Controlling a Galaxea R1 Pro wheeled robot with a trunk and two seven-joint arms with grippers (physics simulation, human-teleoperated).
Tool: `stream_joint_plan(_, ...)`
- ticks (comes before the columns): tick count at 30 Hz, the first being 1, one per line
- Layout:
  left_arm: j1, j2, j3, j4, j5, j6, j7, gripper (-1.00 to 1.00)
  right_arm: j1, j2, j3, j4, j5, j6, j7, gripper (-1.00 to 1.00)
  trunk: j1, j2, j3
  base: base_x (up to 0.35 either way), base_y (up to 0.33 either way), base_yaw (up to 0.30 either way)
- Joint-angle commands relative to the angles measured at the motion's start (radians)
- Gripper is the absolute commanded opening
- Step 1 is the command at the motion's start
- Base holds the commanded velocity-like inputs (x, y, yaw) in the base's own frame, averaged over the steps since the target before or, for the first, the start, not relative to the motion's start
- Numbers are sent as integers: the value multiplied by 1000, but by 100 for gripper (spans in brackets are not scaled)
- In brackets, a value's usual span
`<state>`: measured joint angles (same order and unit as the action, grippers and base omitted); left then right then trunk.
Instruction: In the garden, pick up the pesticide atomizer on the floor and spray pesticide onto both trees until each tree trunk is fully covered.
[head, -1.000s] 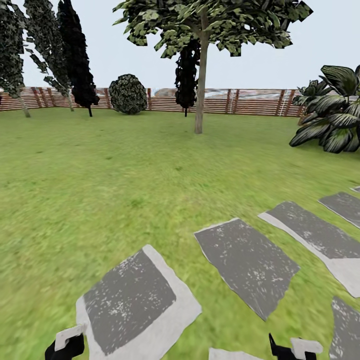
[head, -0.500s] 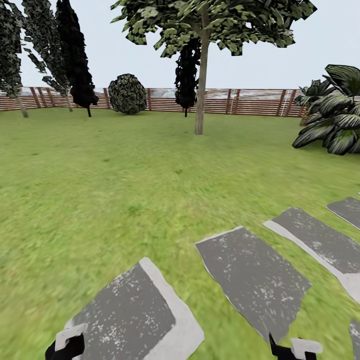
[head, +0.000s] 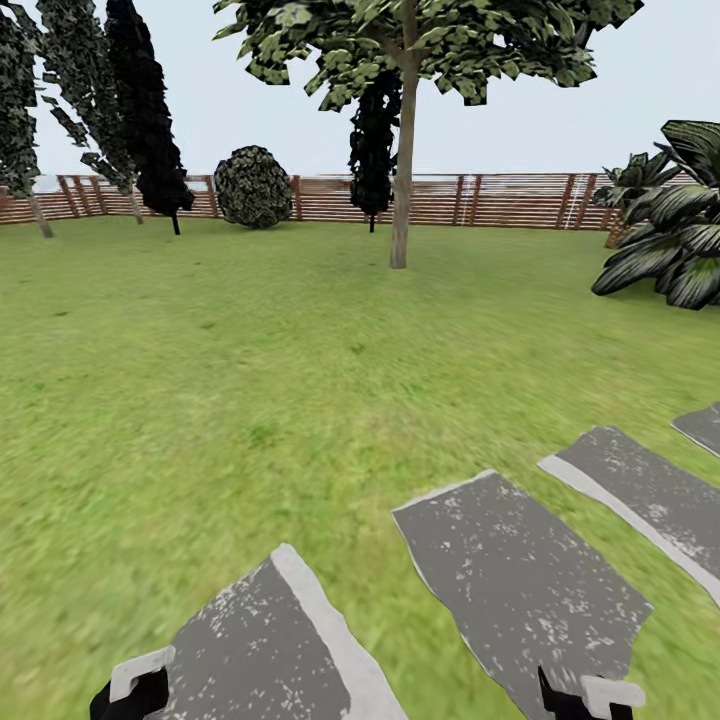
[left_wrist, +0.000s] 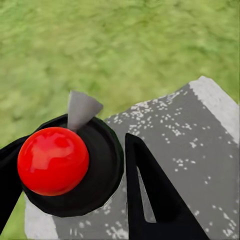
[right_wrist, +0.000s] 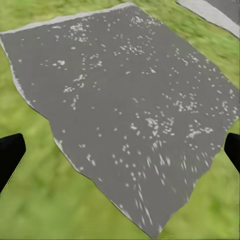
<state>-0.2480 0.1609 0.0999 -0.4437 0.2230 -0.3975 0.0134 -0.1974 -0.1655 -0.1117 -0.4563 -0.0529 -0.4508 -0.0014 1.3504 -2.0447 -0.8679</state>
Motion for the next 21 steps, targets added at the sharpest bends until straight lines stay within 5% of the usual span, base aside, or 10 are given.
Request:
stream_joint_plan(1,-1,0,-2,0,4,-3,2,-100,-1,0,1,1,-5,-3,0,100,0,0,-1,338,0,0)
stream_joint_plan(21,-1,0,0,0,5,-4,2,-100,-1,0,1,1,-5,-3,0,100,0,0,-1,338,0,0)
